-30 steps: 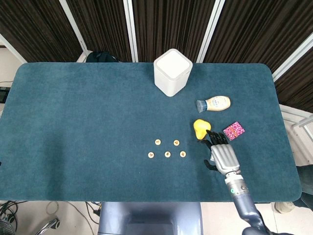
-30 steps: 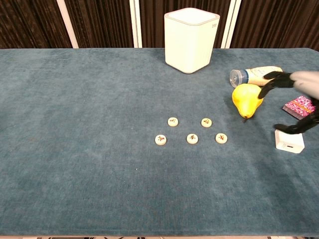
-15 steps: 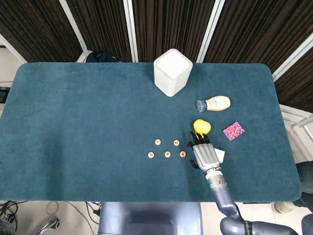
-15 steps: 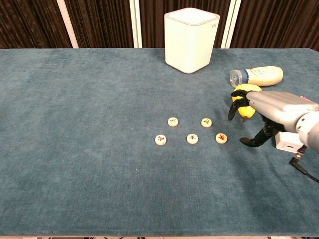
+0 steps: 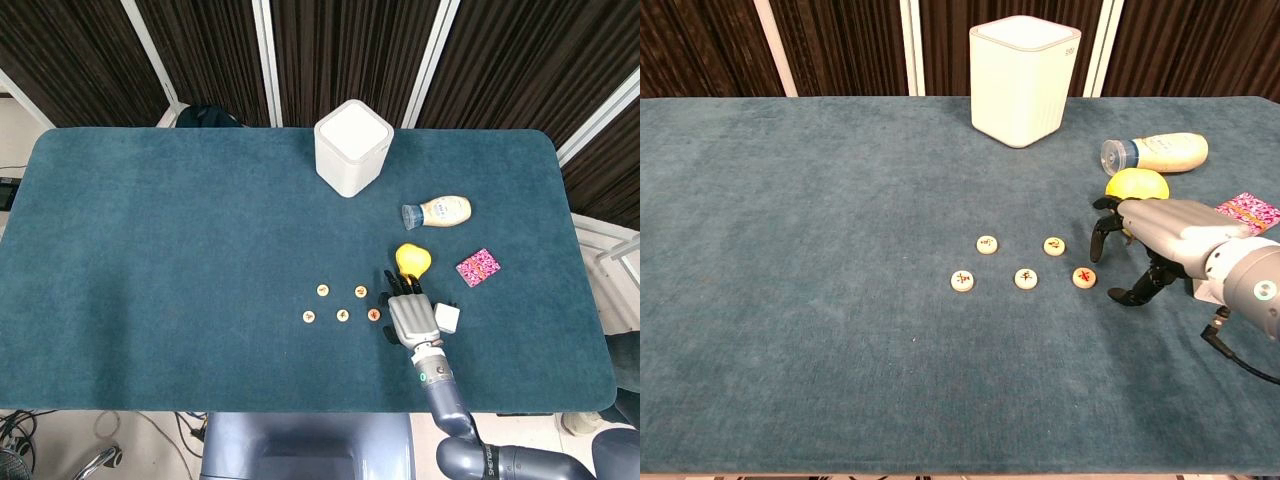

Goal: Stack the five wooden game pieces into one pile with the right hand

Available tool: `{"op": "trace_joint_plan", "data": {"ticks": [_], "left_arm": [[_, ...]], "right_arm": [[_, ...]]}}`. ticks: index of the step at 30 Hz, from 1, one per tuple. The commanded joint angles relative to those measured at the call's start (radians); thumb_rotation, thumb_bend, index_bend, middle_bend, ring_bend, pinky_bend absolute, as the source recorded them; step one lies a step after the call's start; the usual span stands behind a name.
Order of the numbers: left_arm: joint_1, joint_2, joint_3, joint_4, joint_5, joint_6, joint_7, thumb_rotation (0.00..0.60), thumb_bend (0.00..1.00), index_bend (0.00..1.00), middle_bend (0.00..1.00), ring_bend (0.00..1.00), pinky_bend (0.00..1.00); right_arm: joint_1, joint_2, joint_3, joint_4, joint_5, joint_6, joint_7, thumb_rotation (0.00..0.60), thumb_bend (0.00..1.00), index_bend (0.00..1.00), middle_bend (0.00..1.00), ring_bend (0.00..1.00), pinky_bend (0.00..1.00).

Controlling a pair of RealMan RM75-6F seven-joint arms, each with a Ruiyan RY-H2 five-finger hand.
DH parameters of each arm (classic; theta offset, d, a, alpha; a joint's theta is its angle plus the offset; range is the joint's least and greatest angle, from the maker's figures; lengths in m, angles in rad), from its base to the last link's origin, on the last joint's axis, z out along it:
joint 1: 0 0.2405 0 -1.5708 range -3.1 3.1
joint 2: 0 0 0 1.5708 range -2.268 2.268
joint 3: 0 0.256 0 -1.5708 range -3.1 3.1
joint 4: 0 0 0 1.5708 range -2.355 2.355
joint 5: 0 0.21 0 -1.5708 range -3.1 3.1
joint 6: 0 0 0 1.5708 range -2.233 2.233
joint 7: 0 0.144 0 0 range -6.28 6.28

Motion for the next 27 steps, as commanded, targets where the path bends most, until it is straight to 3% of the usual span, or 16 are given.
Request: {"op": "trace_joint_plan", "data": {"ticks": [1,27], "left_arm": [[0.000,0.000,-0.001,0.000,-0.002,-0.001,-0.001,0.600,0.15,0.05,0.00,0.00,0.09],[0.001,0.003,-0.007,0.005,-0.012,-0.003,-0.013,0.600,0.15,0.05,0.00,0.00,0.09]], "right_arm": [[0.005,-0.008,-0.002,0.009,0.000,0.001,0.002,0.600,0.37,0.42,0.00,0.00,0.00],[0.067,-0.085,0.010,0.067,0.044,0.004,-0.042,0.600,0.42,0.45,0.00,0.00,0.00]]}}
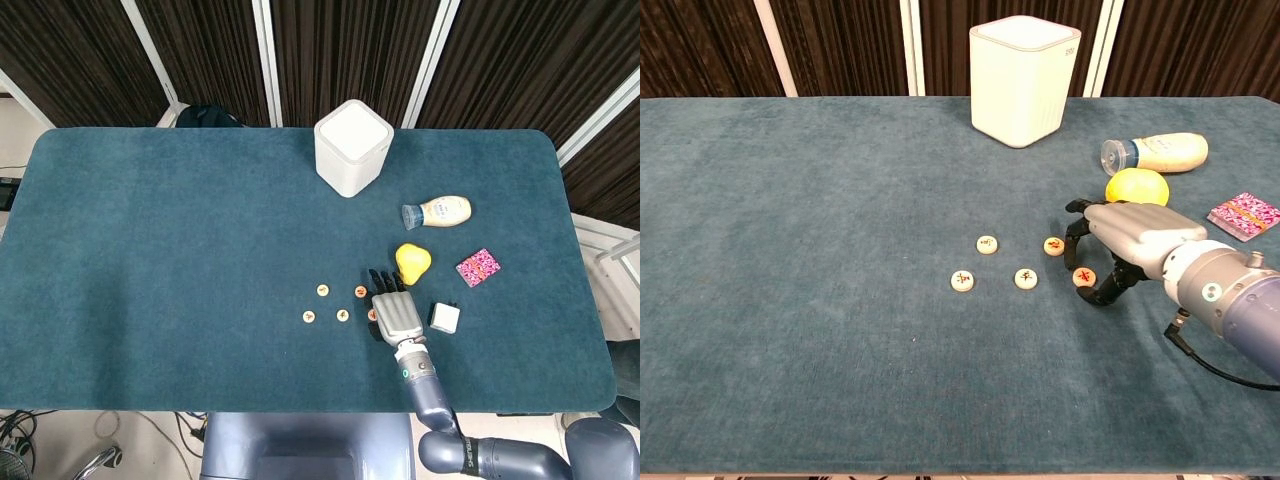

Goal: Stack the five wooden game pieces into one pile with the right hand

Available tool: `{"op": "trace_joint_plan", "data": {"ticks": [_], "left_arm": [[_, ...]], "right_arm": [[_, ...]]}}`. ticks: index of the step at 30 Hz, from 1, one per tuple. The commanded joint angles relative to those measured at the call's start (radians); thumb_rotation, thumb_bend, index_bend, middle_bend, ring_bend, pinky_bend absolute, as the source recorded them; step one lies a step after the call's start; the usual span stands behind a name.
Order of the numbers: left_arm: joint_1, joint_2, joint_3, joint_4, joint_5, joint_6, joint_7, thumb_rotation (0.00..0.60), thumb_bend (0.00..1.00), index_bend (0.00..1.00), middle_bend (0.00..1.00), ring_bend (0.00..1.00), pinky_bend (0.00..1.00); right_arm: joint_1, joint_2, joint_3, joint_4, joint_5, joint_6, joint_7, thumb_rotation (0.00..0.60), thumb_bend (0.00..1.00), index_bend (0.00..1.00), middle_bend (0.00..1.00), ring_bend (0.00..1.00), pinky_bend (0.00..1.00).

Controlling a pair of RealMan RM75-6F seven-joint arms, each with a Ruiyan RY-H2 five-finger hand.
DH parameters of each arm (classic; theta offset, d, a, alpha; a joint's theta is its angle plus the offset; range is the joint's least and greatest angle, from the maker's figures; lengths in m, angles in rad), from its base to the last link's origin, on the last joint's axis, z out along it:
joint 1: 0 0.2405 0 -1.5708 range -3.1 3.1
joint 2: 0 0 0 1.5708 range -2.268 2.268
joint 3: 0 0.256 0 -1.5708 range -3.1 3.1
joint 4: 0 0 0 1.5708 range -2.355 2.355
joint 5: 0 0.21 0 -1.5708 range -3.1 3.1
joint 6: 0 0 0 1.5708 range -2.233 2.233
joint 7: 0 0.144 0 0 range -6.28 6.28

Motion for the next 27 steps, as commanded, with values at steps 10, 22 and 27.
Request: {"op": "trace_joint_plan", "data": {"ticks": [10,22,27], "left_arm": [[-0.001,0.000,-0.001,0.001,-0.003,-0.003,0.001,0.600,0.15,0.05,0.00,0.00,0.09],[-0.001,-0.001,0.000,0.001,-0.003,-0.004,0.004,0.600,0.15,0.05,0.00,0.00,0.09],[-0.002,-0.002,0.000,0.001,-0.003,-0.004,0.005,0.600,0.15,0.05,0.00,0.00,0.09]], "right_arm": [[0.015,-0.003,0.006,0.009,0.030,0.003,-0.020,0.600,0.43,0.45,0.00,0.00,0.00],[0.018,0.003,0.000,0.006,0.059,0.005,-0.029,0.600,0.43,0.46,0.00,0.00,0.00],[0.022,0.001,0.001,0.009,0.062,0.007,-0.028,0.600,0.43,0.48,0.00,0.00,0.00]]}}
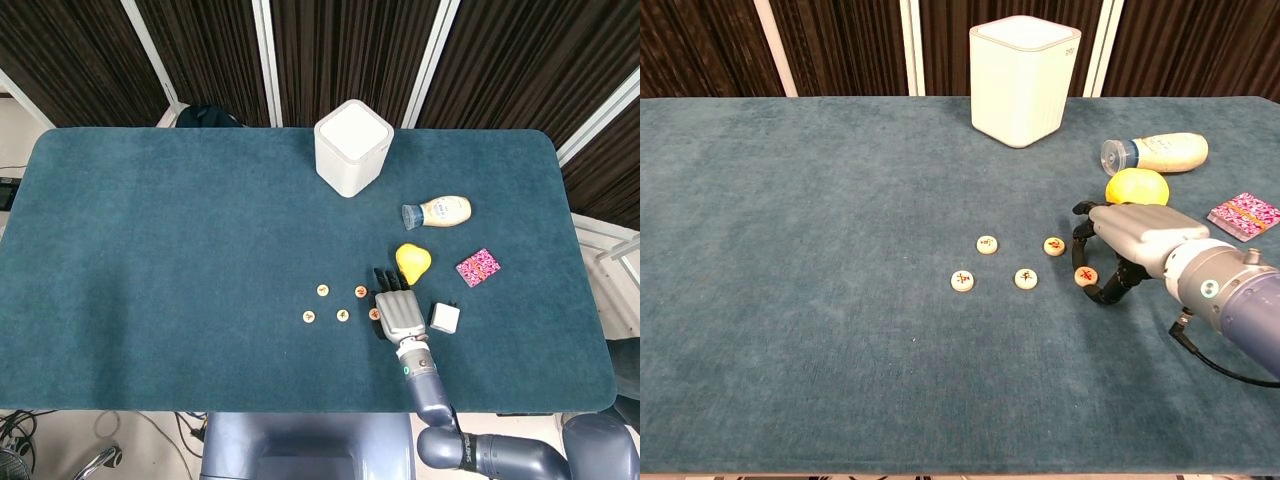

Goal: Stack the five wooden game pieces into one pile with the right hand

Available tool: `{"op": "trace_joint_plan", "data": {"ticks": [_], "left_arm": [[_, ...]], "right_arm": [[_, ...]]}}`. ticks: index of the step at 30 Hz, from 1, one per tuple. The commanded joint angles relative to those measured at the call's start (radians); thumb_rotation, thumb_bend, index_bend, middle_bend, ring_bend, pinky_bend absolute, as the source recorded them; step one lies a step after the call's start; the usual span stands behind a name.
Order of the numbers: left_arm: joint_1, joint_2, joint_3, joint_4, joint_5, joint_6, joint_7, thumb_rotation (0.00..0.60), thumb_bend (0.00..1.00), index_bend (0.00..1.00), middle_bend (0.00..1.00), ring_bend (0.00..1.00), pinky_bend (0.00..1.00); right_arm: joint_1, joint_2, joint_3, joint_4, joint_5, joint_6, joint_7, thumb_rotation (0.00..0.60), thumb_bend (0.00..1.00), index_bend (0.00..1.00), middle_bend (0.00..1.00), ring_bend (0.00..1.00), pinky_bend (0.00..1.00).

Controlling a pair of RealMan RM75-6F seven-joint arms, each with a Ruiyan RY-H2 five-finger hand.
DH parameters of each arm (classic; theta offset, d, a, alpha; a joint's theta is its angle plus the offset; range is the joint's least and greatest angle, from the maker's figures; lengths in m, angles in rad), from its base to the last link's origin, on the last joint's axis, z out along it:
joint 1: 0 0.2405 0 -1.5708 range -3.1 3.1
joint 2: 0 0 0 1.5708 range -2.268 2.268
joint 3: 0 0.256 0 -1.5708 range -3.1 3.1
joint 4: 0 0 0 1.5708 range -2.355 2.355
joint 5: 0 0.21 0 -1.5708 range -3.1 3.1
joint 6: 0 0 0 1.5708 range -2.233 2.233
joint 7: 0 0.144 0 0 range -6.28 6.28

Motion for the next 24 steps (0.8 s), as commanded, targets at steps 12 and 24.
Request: {"op": "trace_joint_plan", "data": {"ticks": [12,24], "left_arm": [[0.000,0.000,0.000,0.000,-0.001,-0.001,0.001,0.600,0.15,0.05,0.00,0.00,0.09],[0.001,0.000,0.001,-0.003,0.001,-0.001,0.001,0.600,0.15,0.05,0.00,0.00,0.09]], "right_arm": [[0.007,0.013,0.004,-0.006,0.011,0.005,0.000,0.600,0.46,0.50,0.00,0.00,0.00],[0.036,0.025,0.005,-0.080,0.006,0.011,-0.034,0.600,0.46,0.50,0.00,0.00,0.00]]}}
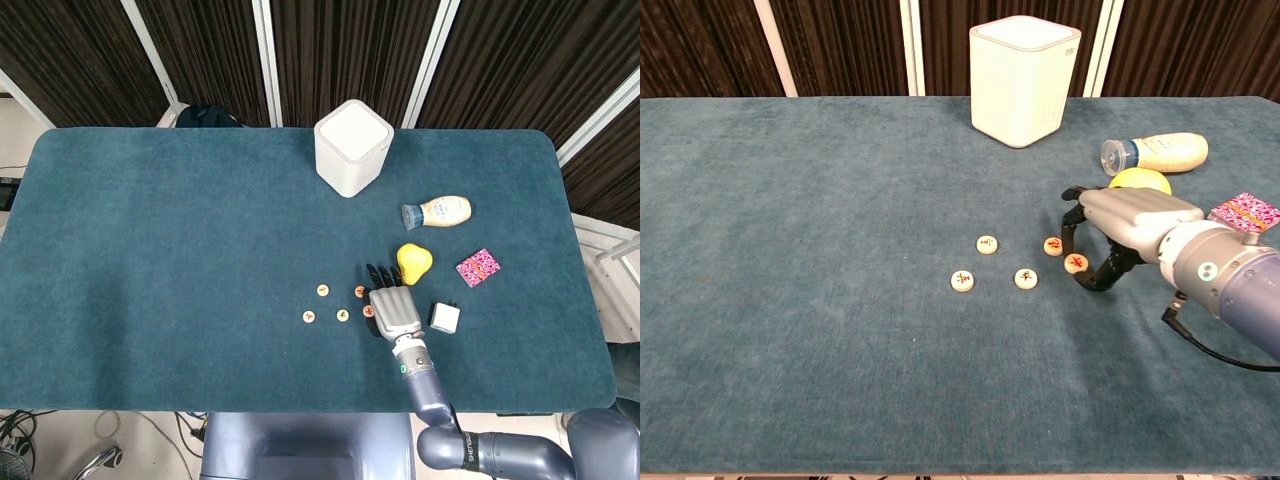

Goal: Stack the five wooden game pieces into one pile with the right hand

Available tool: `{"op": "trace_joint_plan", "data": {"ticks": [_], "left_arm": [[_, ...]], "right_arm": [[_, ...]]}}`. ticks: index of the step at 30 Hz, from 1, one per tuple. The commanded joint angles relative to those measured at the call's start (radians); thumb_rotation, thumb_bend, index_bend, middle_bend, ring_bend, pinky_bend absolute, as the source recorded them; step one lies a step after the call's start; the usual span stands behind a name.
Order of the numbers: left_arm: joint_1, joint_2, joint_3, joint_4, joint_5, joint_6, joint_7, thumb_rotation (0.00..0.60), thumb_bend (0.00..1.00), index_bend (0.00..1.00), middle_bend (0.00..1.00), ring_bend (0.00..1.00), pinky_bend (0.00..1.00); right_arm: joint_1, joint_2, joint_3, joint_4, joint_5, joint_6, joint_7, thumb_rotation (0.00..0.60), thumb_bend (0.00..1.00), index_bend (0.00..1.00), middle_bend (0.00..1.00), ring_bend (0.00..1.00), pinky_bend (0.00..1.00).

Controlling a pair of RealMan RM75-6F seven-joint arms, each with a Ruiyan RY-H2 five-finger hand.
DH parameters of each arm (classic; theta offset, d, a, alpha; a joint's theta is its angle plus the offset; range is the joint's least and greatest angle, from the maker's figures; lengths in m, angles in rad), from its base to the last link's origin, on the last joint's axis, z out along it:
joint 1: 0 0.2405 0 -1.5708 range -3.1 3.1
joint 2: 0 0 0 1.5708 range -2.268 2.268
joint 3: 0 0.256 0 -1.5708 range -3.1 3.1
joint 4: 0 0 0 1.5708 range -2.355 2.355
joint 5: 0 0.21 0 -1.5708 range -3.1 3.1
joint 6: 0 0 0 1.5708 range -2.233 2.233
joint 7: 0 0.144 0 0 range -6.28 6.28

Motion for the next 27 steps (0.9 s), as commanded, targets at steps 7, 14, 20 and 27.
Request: {"op": "trace_joint_plan", "data": {"ticks": [7,14,20,27], "left_arm": [[0.001,0.002,-0.001,0.000,-0.001,0.000,-0.008,0.600,0.15,0.05,0.00,0.00,0.09],[-0.001,0.003,-0.003,0.006,-0.006,-0.008,-0.019,0.600,0.15,0.05,0.00,0.00,0.09],[0.000,0.004,-0.004,0.007,-0.007,-0.009,-0.024,0.600,0.15,0.05,0.00,0.00,0.09],[-0.001,0.004,-0.005,0.008,-0.010,-0.011,-0.024,0.600,0.15,0.05,0.00,0.00,0.09]], "right_arm": [[0.033,-0.051,0.001,0.004,0.007,0.007,-0.034,0.600,0.46,0.50,0.00,0.00,0.00],[0.051,-0.091,-0.001,0.024,0.003,0.016,-0.047,0.600,0.46,0.50,0.00,0.00,0.00],[0.066,-0.110,0.006,0.036,0.008,0.020,-0.061,0.600,0.46,0.50,0.00,0.00,0.00],[0.077,-0.122,0.014,0.046,0.020,0.023,-0.073,0.600,0.46,0.50,0.00,0.00,0.00]]}}
